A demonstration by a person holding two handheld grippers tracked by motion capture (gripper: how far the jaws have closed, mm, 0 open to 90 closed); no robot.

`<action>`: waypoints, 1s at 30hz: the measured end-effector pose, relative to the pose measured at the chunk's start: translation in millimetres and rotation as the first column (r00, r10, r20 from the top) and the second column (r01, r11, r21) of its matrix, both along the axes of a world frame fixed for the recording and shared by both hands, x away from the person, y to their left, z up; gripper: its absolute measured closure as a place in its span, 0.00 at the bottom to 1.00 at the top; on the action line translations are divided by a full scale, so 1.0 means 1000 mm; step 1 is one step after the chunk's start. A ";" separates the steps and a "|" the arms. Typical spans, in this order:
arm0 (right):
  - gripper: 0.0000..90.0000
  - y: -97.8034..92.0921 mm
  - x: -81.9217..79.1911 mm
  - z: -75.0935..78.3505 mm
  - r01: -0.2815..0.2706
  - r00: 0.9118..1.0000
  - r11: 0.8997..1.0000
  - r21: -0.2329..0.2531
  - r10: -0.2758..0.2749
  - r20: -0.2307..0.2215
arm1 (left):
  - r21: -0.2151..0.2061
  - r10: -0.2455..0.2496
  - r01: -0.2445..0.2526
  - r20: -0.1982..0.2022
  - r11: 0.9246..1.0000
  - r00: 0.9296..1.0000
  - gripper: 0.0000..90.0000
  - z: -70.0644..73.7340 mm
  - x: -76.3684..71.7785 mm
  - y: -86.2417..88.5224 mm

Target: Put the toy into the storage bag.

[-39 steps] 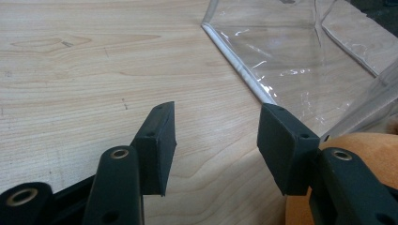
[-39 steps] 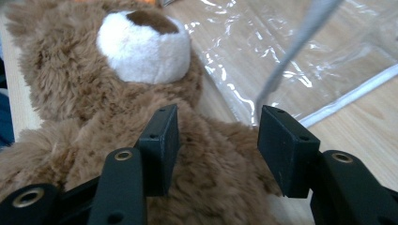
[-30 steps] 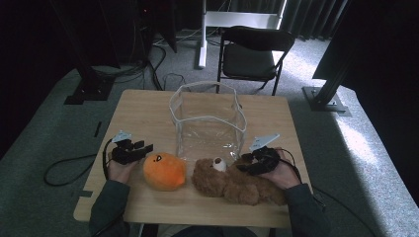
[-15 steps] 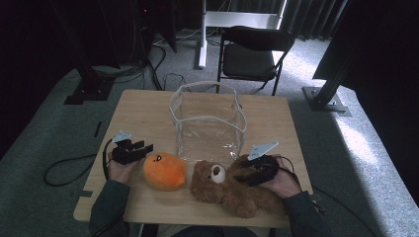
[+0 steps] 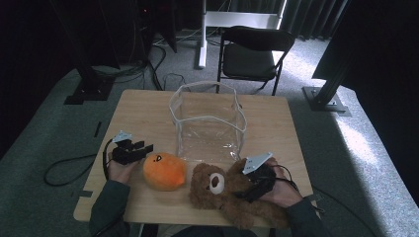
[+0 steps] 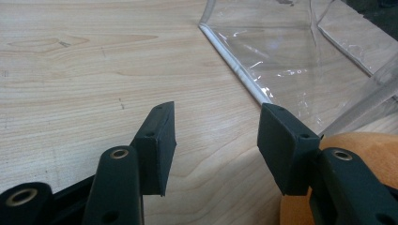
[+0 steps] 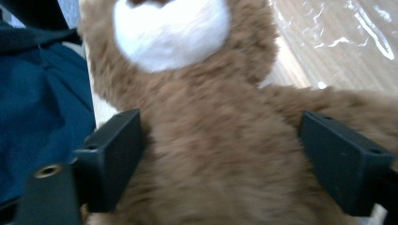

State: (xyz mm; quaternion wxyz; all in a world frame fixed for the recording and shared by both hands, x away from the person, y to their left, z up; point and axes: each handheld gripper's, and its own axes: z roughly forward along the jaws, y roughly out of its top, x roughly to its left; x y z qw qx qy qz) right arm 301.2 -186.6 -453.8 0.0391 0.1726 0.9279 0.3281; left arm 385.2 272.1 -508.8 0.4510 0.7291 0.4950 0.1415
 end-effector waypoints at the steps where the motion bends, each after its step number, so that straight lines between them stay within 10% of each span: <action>1: 0.13 0.001 0.000 -0.002 -0.008 1.000 1.000 -0.013 0.008 0.007 | -0.002 0.002 -0.002 -0.001 1.000 1.000 0.53 0.000 0.000 0.000; 30: 0.20 0.017 -0.002 -0.026 -0.050 0.999 0.986 -0.158 0.047 -0.023 | 0.006 -0.010 0.010 -0.011 1.000 1.000 0.53 -0.002 0.000 -0.003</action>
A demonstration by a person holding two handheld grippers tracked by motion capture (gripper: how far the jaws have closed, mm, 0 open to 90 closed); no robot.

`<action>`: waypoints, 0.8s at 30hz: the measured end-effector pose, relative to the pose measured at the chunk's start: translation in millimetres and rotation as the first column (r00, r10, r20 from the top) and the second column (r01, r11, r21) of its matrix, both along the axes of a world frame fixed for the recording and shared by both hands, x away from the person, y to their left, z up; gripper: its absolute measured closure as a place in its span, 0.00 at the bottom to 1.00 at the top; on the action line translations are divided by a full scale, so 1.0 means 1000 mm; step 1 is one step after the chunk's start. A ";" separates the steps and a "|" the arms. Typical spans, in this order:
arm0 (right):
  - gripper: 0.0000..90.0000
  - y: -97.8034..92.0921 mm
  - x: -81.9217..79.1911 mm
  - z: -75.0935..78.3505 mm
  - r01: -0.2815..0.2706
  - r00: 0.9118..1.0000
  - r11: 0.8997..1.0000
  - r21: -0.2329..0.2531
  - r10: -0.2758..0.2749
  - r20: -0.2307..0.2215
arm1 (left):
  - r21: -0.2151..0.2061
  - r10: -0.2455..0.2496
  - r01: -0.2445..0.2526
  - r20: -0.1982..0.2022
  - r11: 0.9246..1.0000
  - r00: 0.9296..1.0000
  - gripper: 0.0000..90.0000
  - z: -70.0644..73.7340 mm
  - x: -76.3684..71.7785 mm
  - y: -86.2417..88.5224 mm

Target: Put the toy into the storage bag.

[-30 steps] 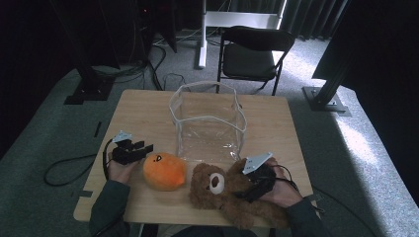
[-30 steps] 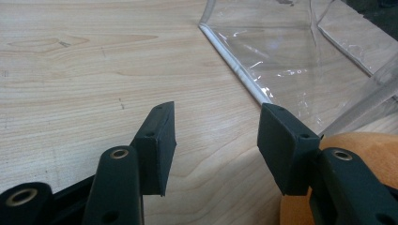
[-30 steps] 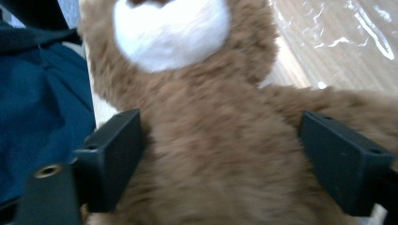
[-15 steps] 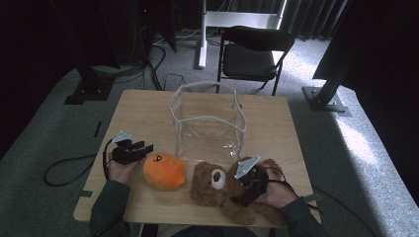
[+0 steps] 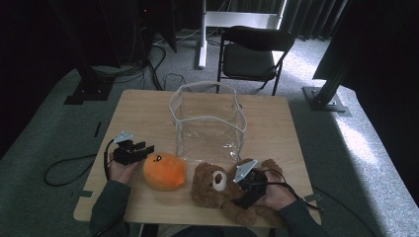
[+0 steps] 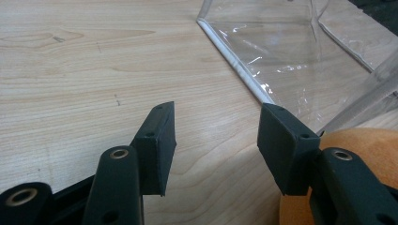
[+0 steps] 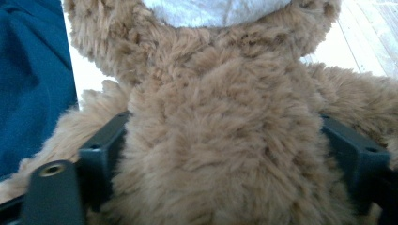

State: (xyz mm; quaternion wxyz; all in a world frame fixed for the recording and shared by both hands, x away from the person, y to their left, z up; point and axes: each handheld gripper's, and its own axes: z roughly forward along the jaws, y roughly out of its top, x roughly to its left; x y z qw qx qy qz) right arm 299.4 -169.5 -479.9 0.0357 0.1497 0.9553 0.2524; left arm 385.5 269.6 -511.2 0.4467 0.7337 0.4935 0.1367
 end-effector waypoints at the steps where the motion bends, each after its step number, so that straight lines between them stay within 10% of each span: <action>1: 0.24 -0.002 0.001 0.000 0.003 1.000 1.000 0.014 -0.003 -0.003 | 0.002 -0.001 0.001 -0.002 1.000 1.000 0.53 0.000 0.000 0.000; 24: 0.62 -0.021 -0.007 0.008 0.051 0.995 0.985 0.163 -0.065 0.079 | 0.001 0.002 -0.002 -0.003 1.000 1.000 0.53 -0.002 0.001 0.000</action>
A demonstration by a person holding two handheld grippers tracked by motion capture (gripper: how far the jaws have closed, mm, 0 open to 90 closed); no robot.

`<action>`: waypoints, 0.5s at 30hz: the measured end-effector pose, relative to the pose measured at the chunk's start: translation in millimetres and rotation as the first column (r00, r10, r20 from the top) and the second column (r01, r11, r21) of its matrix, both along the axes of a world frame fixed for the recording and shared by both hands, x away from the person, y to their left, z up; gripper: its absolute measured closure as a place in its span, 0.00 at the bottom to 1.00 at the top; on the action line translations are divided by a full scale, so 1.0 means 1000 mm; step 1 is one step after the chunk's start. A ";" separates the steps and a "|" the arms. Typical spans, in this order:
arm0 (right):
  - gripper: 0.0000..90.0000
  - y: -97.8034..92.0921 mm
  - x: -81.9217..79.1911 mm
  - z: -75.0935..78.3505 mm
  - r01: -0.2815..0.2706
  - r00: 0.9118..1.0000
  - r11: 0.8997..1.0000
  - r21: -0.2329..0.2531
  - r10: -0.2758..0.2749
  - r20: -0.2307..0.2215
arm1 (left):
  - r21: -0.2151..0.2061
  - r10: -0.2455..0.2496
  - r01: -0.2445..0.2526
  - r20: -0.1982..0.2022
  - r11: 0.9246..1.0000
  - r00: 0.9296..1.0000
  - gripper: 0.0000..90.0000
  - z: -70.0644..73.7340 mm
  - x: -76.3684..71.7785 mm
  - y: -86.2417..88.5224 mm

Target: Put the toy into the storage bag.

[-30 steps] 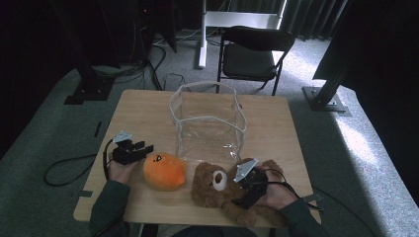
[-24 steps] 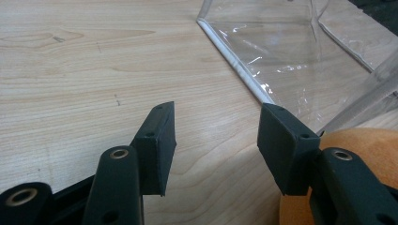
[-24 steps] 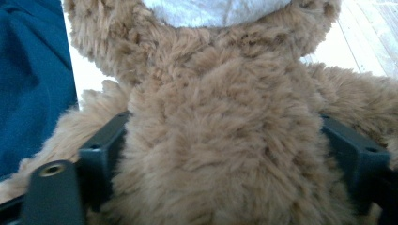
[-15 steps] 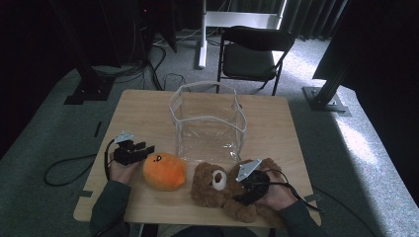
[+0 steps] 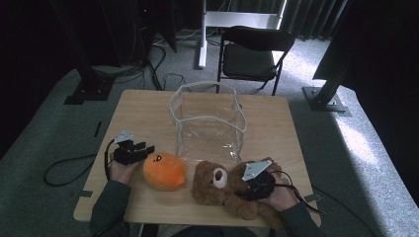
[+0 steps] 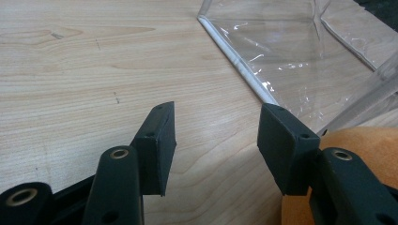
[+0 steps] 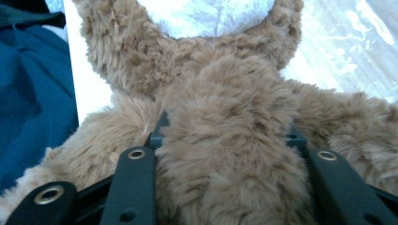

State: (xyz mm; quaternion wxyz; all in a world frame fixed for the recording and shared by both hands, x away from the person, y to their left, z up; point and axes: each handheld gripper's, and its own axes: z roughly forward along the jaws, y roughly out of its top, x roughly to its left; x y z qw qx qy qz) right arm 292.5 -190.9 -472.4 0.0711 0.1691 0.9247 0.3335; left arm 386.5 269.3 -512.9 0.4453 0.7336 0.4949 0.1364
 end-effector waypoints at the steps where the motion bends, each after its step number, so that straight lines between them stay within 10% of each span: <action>1: 0.62 -0.001 -0.001 0.001 0.009 1.000 1.000 0.008 -0.009 0.009 | 0.002 -0.001 0.001 -0.002 1.000 1.000 0.53 0.000 0.000 0.000; 15: 0.62 -0.017 -0.001 0.004 0.050 0.999 0.991 0.127 -0.050 -0.001 | 0.000 -0.002 0.002 -0.001 1.000 1.000 0.53 0.000 0.000 -0.001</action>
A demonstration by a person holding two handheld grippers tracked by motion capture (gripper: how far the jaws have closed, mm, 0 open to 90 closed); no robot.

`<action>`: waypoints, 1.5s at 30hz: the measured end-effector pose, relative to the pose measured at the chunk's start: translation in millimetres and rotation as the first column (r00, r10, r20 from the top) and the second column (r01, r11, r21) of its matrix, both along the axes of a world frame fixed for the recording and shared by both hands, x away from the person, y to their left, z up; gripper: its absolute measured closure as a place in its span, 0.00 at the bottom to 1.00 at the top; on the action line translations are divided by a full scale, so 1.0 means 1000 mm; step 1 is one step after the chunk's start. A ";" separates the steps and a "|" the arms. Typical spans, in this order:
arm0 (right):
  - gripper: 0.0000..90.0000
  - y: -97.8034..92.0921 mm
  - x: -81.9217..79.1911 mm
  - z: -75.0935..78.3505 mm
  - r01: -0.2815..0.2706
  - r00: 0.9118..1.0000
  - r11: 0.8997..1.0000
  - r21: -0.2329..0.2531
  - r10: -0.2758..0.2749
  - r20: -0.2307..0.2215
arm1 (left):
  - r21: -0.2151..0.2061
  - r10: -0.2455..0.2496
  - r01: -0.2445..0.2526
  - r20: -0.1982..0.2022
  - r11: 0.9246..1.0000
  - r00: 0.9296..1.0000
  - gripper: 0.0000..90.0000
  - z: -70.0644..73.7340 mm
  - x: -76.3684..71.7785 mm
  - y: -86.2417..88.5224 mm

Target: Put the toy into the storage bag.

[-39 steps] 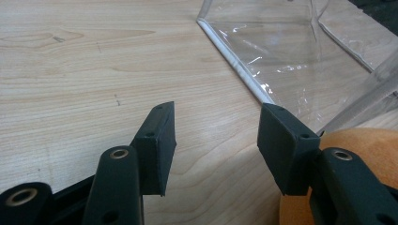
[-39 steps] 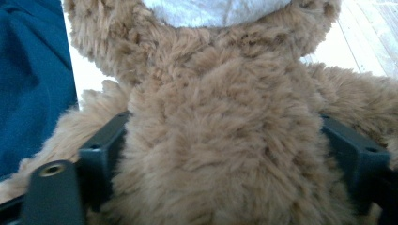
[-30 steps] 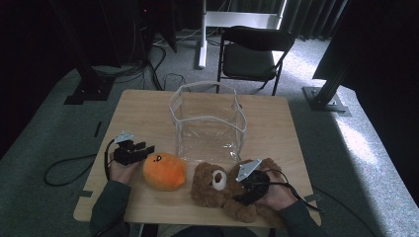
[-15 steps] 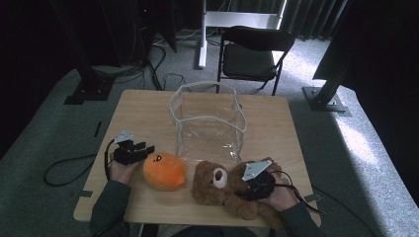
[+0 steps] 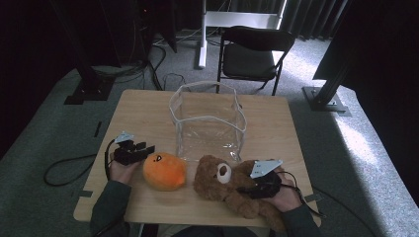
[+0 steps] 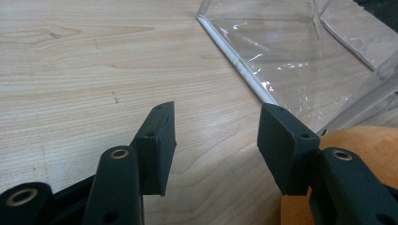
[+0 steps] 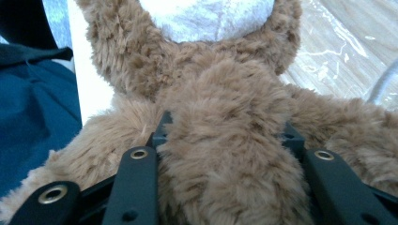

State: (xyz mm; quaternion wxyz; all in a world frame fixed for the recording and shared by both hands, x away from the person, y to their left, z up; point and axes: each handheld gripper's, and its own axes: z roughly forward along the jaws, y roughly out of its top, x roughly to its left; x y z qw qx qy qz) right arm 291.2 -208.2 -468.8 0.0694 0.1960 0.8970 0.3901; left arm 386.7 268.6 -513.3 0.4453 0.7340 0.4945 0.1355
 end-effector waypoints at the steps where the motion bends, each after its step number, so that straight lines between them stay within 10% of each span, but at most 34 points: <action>1: 0.62 -0.001 0.000 0.000 0.002 1.000 1.000 0.010 -0.002 -0.001 | -0.001 -0.001 0.001 -0.001 1.000 1.000 0.53 0.000 0.000 0.000; 18: 0.62 -0.013 0.001 0.004 0.003 1.000 0.988 0.152 -0.003 -0.002 | 0.000 -0.001 0.001 0.001 1.000 1.000 0.53 0.000 0.000 0.000; 45: 0.63 -0.027 0.000 0.031 0.006 0.995 0.941 0.338 -0.039 0.091 | -0.002 -0.002 0.002 0.001 1.000 1.000 0.53 0.000 0.000 0.000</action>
